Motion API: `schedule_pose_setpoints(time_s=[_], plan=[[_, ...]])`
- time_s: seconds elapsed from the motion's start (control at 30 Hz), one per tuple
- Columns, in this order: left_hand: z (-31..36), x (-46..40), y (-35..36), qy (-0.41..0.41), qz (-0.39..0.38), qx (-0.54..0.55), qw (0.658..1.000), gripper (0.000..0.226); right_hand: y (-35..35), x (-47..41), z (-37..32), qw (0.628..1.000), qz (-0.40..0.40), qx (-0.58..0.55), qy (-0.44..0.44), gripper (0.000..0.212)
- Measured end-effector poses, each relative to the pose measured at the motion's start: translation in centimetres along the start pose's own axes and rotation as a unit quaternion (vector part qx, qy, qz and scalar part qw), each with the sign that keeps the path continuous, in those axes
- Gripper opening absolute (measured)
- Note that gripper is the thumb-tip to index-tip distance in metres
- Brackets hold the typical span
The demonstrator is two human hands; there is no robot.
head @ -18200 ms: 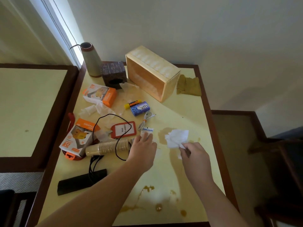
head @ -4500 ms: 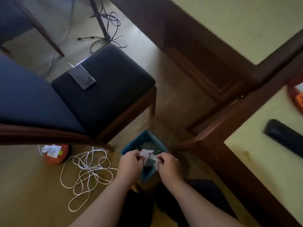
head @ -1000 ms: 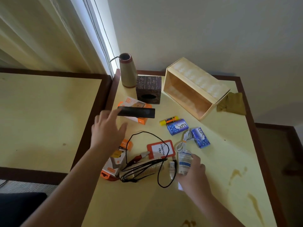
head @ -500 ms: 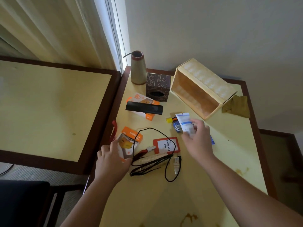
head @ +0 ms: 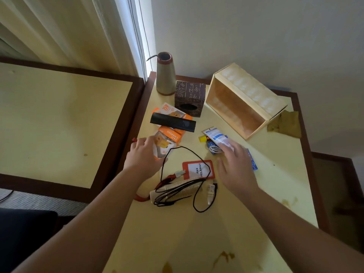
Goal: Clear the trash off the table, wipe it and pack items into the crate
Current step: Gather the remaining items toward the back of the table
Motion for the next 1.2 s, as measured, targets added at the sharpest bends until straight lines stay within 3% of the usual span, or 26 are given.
schedule_pose_setpoints(time_s=[0.13, 0.2, 0.27, 0.37, 0.43, 0.53, 0.7, 0.93, 1.1, 1.2], plan=[[0.2, 4.3, -1.4, 0.002, 0.102, 0.053, 0.993, 0.054, 0.2, 6.1, -0.2, 0.989, -0.007, -0.140, -0.043, 0.033], [0.5, 8.0, -1.1, 0.024, 0.153, 0.077, 0.985, 0.034, 1.4, 8.4, 0.7, 0.989, -0.013, -0.138, -0.040, 0.035], [1.3, 11.5, -0.1, 0.067, 0.153, 0.102, 0.981, 0.027, 2.5, 9.9, 1.9, 0.994, -0.033, -0.107, -0.014, 0.050], [1.7, 14.2, 2.8, 0.100, 0.077, 0.097, 0.987, 0.065, 3.6, 10.7, 2.4, 0.995, -0.083, -0.050, -0.035, 0.072], [1.3, 14.2, 4.6, 0.080, 0.038, 0.075, 0.993, 0.086, 4.3, 10.6, 1.7, 0.988, -0.125, -0.008, -0.086, 0.070], [1.0, 12.8, 6.1, 0.052, 0.031, 0.070, 0.996, 0.081, 5.2, 9.8, 1.8, 0.982, -0.147, 0.035, -0.118, 0.063], [2.2, 9.9, 6.2, 0.057, 0.035, 0.054, 0.996, 0.055, 5.0, 6.6, 2.5, 0.978, -0.196, -0.065, 0.021, 0.029], [4.9, 6.9, 6.1, 0.026, 0.063, 0.084, 0.994, 0.049, 4.3, 3.9, 2.5, 0.978, -0.188, -0.074, 0.054, 0.045], [5.4, 7.8, 6.3, -0.010, 0.092, 0.101, 0.991, 0.063, 2.8, 5.9, 5.5, 0.977, -0.154, -0.132, 0.068, 0.040], [4.6, 10.2, 6.8, -0.030, 0.105, 0.089, 0.990, 0.080, 1.0, 7.1, 8.5, 0.986, -0.079, -0.132, 0.069, 0.035]])
Point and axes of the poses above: each hand's wrist, its own x-axis away from the middle knuckle, its own y-axis out of the palm, z = x × y, the point moved 6 cm from there along -x, towards the middle knuckle, and after that the axes turned 12 degrees about y, right-handed, at the moved point
